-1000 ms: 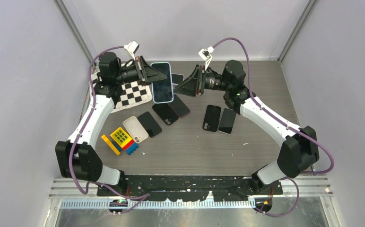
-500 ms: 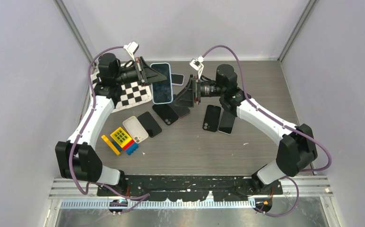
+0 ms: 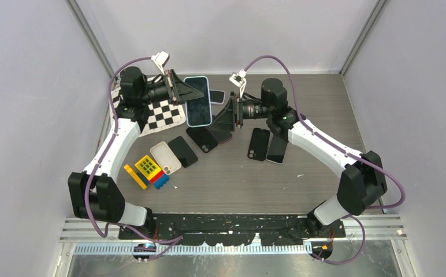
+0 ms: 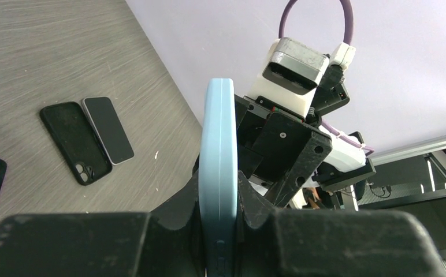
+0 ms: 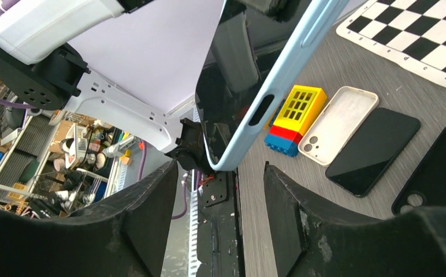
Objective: Take the phone out of the phone case
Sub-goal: Remove the phone case from the phone.
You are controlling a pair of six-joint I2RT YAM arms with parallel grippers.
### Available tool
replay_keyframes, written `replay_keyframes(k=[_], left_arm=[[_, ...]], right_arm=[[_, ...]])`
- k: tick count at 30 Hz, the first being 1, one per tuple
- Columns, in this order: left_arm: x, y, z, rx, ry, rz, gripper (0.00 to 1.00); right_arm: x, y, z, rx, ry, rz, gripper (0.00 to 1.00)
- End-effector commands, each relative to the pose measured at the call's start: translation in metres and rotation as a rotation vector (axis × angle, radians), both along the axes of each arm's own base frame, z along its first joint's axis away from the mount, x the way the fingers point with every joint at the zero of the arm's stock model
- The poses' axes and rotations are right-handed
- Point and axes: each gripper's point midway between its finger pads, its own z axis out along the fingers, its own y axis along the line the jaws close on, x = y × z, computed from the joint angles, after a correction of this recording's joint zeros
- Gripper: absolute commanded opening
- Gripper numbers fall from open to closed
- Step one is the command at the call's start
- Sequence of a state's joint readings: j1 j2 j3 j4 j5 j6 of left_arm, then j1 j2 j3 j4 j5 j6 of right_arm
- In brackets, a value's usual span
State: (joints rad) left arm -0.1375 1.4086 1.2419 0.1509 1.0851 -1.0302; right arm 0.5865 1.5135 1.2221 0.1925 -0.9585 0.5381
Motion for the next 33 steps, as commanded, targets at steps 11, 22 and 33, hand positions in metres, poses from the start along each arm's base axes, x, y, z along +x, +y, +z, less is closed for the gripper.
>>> replay_keyframes(k=[11, 22, 33], left_arm=[[-0.005, -0.005, 0.028, -0.114, 0.071, -0.04, 0.0], [-0.005, -0.033, 0.009, -0.143, 0.299, -0.126, 0.0], [0.005, -0.044, 0.005, -0.198, 0.399, -0.13, 0.0]], right_arm=[[0.021, 0.014, 0.028, 0.083, -0.078, -0.031, 0.18], [0.008, 0.027, -0.024, -0.234, -0.306, -0.03, 0.02], [0.032, 0.027, -0.034, -0.318, -0.451, -0.158, 0.01]])
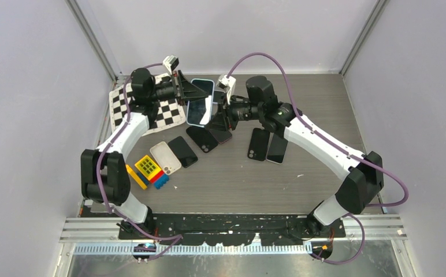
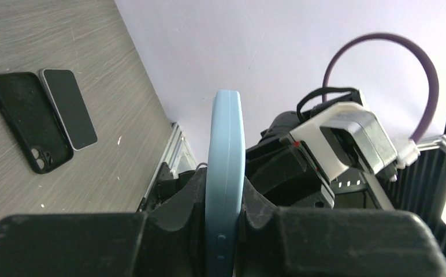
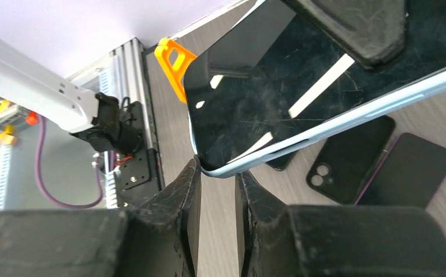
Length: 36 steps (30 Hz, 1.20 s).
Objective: Take the phone out of the phone case
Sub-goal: Remove the phone case from the phone.
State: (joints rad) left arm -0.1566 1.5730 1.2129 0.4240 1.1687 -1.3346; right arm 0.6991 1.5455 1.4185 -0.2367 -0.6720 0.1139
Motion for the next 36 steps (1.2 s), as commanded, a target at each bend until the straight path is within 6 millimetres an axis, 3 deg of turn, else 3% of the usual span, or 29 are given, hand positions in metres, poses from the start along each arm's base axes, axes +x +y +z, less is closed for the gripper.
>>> replay_keyframes(k=[1, 9, 15, 17, 19, 20, 22, 24, 28, 31, 36], left_arm=[[-0.014, -0.031, 0.029, -0.098, 0.203, -0.032, 0.0], [-0.016, -0.044, 0.024, -0.143, 0.25, -0.088, 0.0], [-0.006, -0.034, 0.035, -0.198, 0.182, -0.052, 0.0], [0.0, -0.023, 0.043, -0.216, 0.131, -0.018, 0.0], [0.004, -0.012, 0.05, -0.222, 0.069, 0.009, 0.0], [0.006, -0.007, 0.052, -0.22, 0.046, 0.02, 0.0], [0.006, 0.001, 0.058, -0.212, -0.012, 0.033, 0.0], [0.003, 0.003, 0.061, -0.197, -0.061, 0.032, 0.0], [-0.002, 0.003, 0.063, -0.175, -0.156, 0.037, 0.0], [-0.003, 0.004, 0.064, -0.171, -0.177, 0.056, 0.0], [-0.003, 0.006, 0.067, -0.175, -0.202, 0.08, 0.0]], right_arm=[[0.021, 0.011, -0.015, -0.079, -0.217, -0.055, 0.01], [0.035, 0.006, -0.008, -0.085, -0.301, -0.129, 0.01], [0.037, -0.001, 0.006, 0.03, -0.208, -0.184, 0.02], [0.037, -0.008, 0.013, 0.098, -0.144, -0.187, 0.1], [0.032, -0.015, 0.019, 0.157, -0.082, -0.16, 0.32], [0.028, -0.019, 0.018, 0.174, -0.059, -0.132, 0.48], [0.015, -0.023, 0.025, 0.205, -0.002, -0.086, 0.65], [0.003, -0.024, 0.03, 0.227, 0.058, -0.015, 0.72], [-0.01, -0.026, 0.053, 0.306, 0.141, 0.09, 0.75], [-0.005, -0.024, 0.067, 0.354, 0.137, 0.075, 0.78], [0.013, -0.013, 0.069, 0.386, 0.19, 0.04, 0.79]])
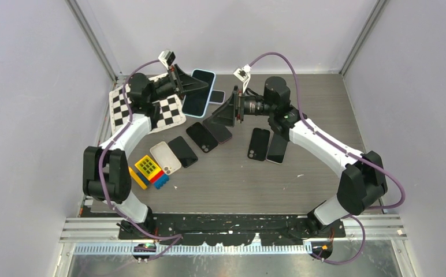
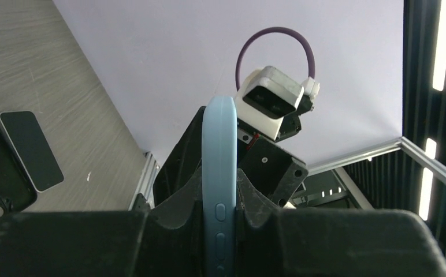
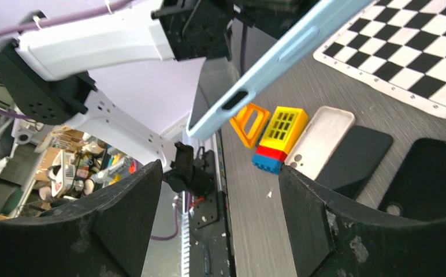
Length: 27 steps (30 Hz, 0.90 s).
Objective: Take the phone out of the phone case
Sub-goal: Remove the phone case from the phone.
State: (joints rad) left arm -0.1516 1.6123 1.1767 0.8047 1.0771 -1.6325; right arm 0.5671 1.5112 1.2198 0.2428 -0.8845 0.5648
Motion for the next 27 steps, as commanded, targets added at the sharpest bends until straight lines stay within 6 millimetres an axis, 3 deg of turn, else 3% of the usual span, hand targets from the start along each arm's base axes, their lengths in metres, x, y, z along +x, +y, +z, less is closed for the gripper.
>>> replay_keyframes(k=[1, 10, 14, 20, 27], left_arm=[[-0.018, 0.003, 0.037, -0.019, -0.187, 0.029, 0.0], [-0.017, 0.003, 0.035, -0.019, -0.173, 0.037, 0.0], [-0.014, 0.003, 0.032, -0.013, -0.129, 0.04, 0.0], [-0.013, 0.002, 0.029, -0.006, -0.106, 0.034, 0.0], [-0.016, 0.004, 0.036, -0.008, -0.182, 0.053, 0.0]], right_arm=[[0.007, 0.009, 0.048, 0.118, -0.036, 0.017, 0.79], [0.018, 0.026, 0.042, 0.118, 0.001, 0.022, 0.74], [0.016, 0.03, 0.033, 0.096, -0.004, 0.036, 0.54], [0.008, 0.037, 0.017, 0.046, -0.013, 0.104, 0.41], [0.001, 0.043, 0.012, 0.04, 0.019, 0.163, 0.4]])
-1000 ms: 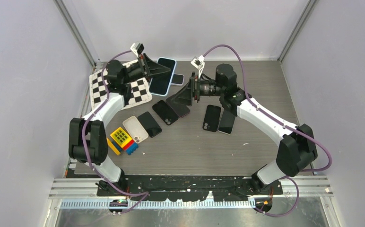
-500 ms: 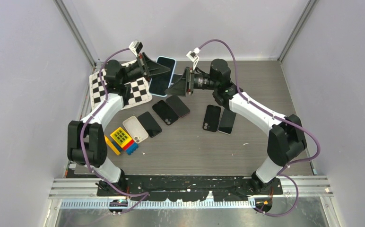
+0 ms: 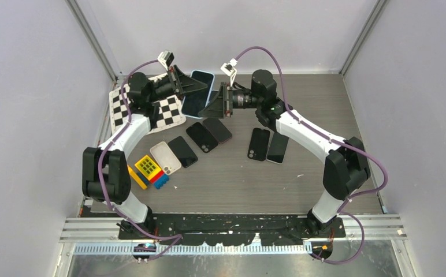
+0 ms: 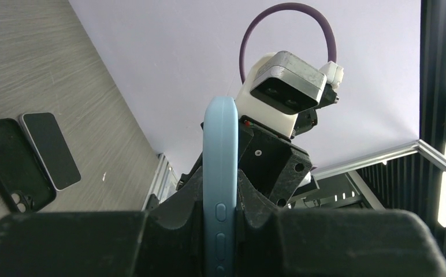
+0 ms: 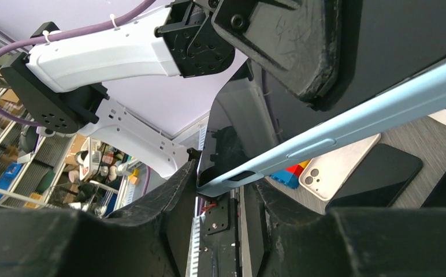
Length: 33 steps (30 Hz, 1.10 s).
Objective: Take the phone out of the phone case
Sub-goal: Remove the phone case from the phone.
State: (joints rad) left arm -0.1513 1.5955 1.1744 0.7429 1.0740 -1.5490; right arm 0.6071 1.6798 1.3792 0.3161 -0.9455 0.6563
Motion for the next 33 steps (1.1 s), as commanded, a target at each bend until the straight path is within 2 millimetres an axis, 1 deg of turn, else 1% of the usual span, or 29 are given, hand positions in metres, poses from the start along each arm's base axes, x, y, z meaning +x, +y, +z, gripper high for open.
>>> replay_keyframes(k=[1, 5, 6, 7, 8, 9, 10, 11, 12, 13, 14, 15, 16, 17, 18, 19, 21, 25, 29, 33], left_arm=[[-0.017, 0.004, 0.042, -0.038, -0.157, 0.035, 0.0], [-0.017, 0.003, 0.042, -0.038, -0.147, 0.037, 0.0], [-0.016, 0.004, 0.041, -0.038, -0.137, 0.039, 0.0], [-0.015, 0.004, 0.04, -0.04, -0.119, 0.04, 0.0], [-0.014, 0.004, 0.039, -0.041, -0.091, 0.041, 0.0], [-0.012, 0.003, 0.036, -0.041, -0.052, 0.04, 0.0], [-0.01, 0.002, 0.03, -0.037, 0.006, 0.042, 0.0], [-0.008, 0.002, 0.024, -0.03, 0.054, 0.041, 0.0], [-0.006, 0.001, 0.017, -0.018, 0.095, 0.042, 0.0], [-0.004, 0.0, 0.007, -0.006, 0.144, 0.042, 0.0], [-0.002, 0.0, -0.003, 0.008, 0.183, 0.045, 0.0], [0.001, -0.001, -0.013, 0.019, 0.224, 0.047, 0.0], [0.002, -0.001, -0.022, 0.027, 0.267, 0.046, 0.0], [0.003, -0.002, -0.03, 0.027, 0.307, 0.042, 0.0], [0.004, -0.004, -0.037, 0.026, 0.342, 0.037, 0.0], [0.004, -0.005, -0.044, 0.023, 0.375, 0.031, 0.0], [0.004, -0.009, -0.053, 0.017, 0.43, 0.015, 0.0], [-0.002, -0.023, -0.067, 0.009, 0.517, -0.038, 0.0], [-0.006, -0.035, -0.078, 0.013, 0.567, -0.073, 0.0], [-0.006, -0.038, -0.081, -0.002, 0.583, -0.07, 0.0]], right_arm=[[-0.009, 0.007, 0.002, 0.0, -0.021, 0.063, 0.39], [-0.012, 0.007, 0.003, 0.001, -0.028, 0.074, 0.3], [-0.012, 0.007, 0.003, 0.0, -0.031, 0.077, 0.25], [-0.013, 0.007, 0.004, 0.001, -0.045, 0.077, 0.22], [-0.015, 0.008, 0.002, -0.003, -0.048, 0.078, 0.16], [-0.017, 0.007, 0.004, -0.002, -0.083, 0.077, 0.14], [-0.021, 0.009, 0.002, -0.016, -0.087, 0.075, 0.11], [-0.024, 0.009, 0.005, -0.018, -0.15, 0.073, 0.1], [-0.028, 0.013, -0.001, -0.052, -0.202, 0.067, 0.08], [-0.032, 0.012, 0.002, -0.065, -0.239, 0.061, 0.07], [-0.04, 0.015, -0.003, -0.115, -0.282, 0.06, 0.07], [-0.04, 0.017, -0.004, -0.135, -0.308, 0.044, 0.06], [-0.048, 0.02, -0.004, -0.152, -0.35, 0.059, 0.06], [-0.047, 0.021, -0.005, -0.168, -0.369, 0.04, 0.06], [-0.051, 0.023, -0.005, -0.177, -0.396, 0.046, 0.06], [-0.051, 0.025, -0.007, -0.189, -0.41, 0.032, 0.06], [-0.05, 0.025, -0.009, -0.207, -0.441, 0.014, 0.05], [-0.049, 0.026, -0.013, -0.239, -0.504, -0.009, 0.05], [-0.049, 0.027, -0.013, -0.257, -0.547, -0.032, 0.05], [-0.046, 0.027, -0.012, -0.261, -0.562, -0.061, 0.05]])
